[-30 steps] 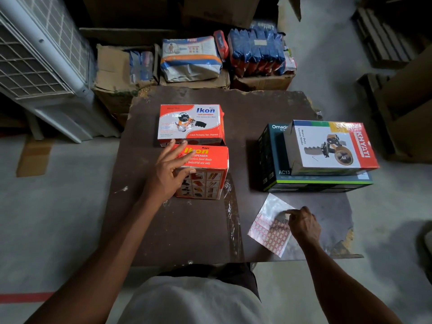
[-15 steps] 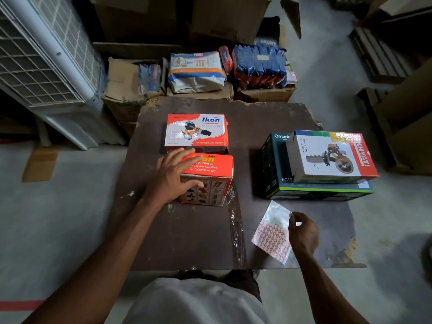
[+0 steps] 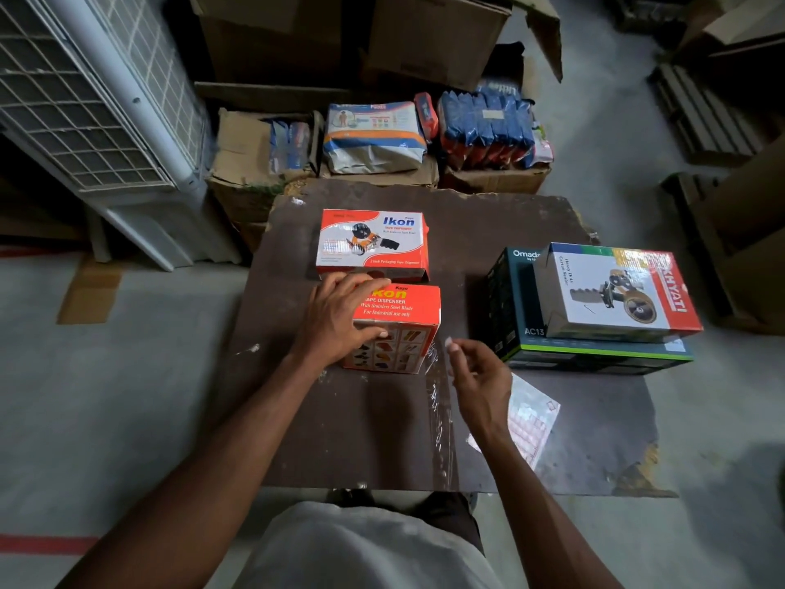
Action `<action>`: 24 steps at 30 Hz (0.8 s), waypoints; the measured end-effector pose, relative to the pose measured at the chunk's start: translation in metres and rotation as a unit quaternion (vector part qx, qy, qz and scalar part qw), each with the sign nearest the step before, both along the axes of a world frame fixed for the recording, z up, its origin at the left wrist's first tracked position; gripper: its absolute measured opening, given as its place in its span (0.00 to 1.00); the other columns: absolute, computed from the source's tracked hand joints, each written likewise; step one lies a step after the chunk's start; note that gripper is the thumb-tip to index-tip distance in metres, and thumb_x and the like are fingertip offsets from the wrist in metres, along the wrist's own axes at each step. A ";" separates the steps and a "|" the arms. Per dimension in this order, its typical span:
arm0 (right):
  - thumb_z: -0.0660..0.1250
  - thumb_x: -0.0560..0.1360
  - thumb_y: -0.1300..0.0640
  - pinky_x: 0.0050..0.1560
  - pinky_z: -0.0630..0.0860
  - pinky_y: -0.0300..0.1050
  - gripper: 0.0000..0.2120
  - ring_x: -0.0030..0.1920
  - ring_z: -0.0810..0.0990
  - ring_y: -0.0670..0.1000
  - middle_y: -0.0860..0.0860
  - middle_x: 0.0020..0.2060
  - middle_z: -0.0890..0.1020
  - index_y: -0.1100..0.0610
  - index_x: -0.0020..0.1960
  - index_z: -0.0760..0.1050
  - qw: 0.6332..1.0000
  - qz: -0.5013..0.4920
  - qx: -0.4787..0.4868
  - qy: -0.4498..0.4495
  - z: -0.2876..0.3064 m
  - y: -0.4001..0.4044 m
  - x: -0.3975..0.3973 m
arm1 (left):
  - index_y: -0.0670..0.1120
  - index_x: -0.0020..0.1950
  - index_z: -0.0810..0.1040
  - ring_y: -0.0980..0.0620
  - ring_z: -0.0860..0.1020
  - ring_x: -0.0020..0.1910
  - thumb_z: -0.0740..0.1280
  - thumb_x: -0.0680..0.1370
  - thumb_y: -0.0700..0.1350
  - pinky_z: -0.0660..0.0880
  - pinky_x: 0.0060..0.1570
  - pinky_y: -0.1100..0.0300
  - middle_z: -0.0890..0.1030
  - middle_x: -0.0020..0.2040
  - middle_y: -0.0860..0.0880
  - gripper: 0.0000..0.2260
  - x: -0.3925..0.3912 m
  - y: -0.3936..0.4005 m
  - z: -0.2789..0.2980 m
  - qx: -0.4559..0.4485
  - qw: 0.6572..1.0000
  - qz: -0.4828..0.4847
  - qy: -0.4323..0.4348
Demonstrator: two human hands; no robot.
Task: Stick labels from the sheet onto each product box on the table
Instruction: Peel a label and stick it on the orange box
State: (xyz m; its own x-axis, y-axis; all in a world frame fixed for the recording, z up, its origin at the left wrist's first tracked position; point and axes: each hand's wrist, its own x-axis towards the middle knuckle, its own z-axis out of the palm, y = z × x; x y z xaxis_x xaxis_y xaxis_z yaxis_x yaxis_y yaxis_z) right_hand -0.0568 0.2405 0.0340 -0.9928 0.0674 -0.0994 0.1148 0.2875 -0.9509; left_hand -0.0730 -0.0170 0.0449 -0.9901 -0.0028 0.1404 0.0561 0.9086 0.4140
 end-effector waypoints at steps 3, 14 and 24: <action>0.72 0.80 0.58 0.36 0.77 0.33 0.04 0.38 0.82 0.38 0.46 0.40 0.86 0.58 0.51 0.85 0.999 0.021 -0.003 0.033 0.018 -0.021 -0.003 | 0.56 0.76 0.69 0.49 0.69 0.65 0.78 0.68 0.61 0.63 0.62 0.54 0.74 0.69 0.52 0.39 0.001 0.001 -0.004 0.001 1.000 0.005 0.013; 0.71 0.78 0.50 0.38 0.76 0.47 0.05 0.44 0.79 0.53 0.48 0.46 0.84 0.50 0.49 0.83 0.898 0.130 0.339 0.249 0.029 -0.069 -0.021 | 0.57 0.77 0.69 0.47 0.66 0.72 0.74 0.72 0.57 0.70 0.67 0.44 0.72 0.73 0.53 0.34 0.013 0.004 -0.009 0.020 1.000 0.005 0.019; 0.72 0.75 0.52 0.36 0.76 0.49 0.03 0.44 0.76 0.55 0.47 0.44 0.82 0.51 0.46 0.83 0.854 0.169 0.395 0.293 0.025 -0.073 -0.020 | 0.61 0.76 0.67 0.48 0.64 0.75 0.77 0.72 0.52 0.71 0.65 0.39 0.69 0.75 0.55 0.35 0.014 0.006 -0.012 0.029 0.999 0.021 0.003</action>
State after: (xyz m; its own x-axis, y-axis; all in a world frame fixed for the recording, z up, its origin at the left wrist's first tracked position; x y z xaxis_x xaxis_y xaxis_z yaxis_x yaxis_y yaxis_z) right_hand -0.0764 0.1672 0.0587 -0.8322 -0.4168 0.3656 -0.5311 0.7886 -0.3100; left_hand -0.0591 -0.0108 0.0332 -0.9880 -0.0528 0.1450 0.0210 0.8850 0.4652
